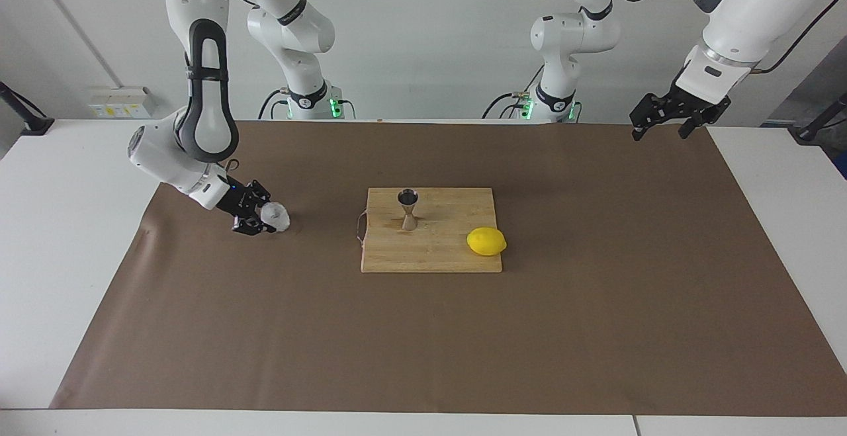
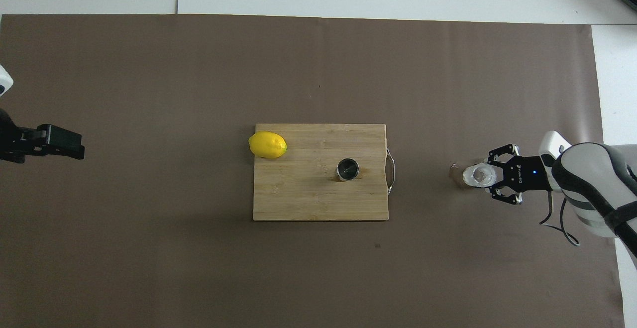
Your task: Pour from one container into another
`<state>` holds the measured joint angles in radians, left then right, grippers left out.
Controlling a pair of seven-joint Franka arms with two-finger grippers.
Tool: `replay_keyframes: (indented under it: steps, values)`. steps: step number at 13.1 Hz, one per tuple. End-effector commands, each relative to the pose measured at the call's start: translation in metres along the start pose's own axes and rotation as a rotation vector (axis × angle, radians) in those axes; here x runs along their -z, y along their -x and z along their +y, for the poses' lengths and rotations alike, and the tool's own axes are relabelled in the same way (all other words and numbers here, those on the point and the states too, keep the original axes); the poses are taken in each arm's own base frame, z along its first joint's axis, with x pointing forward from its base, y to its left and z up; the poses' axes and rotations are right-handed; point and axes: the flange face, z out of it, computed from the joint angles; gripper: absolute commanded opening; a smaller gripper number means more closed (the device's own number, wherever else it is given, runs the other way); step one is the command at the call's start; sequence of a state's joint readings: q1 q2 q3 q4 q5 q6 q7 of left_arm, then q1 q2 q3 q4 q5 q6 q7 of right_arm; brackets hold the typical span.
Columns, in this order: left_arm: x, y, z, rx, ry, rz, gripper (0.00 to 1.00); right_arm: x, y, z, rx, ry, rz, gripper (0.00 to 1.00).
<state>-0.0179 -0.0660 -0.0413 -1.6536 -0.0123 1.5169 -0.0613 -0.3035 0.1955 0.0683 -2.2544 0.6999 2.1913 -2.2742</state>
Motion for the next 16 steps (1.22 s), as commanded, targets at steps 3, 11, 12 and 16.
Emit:
replay_keyframes:
  steps: [3,11,12,16]
  values:
    - [0.003,0.006,-0.002,0.002,-0.018,-0.002,1.00,0.002,0.000,0.003,0.008,0.027,0.013,1.00]
    - [0.003,0.006,-0.002,0.004,-0.018,-0.002,1.00,0.067,-0.054,0.010,-0.130,0.119,-0.040,1.00]
    - [0.003,0.006,-0.002,0.002,-0.018,-0.002,1.00,0.073,-0.060,0.009,-0.186,0.122,-0.053,1.00]
    - [0.003,0.006,-0.002,0.004,-0.018,-0.002,1.00,0.108,-0.116,0.014,-0.358,0.130,-0.171,1.00]
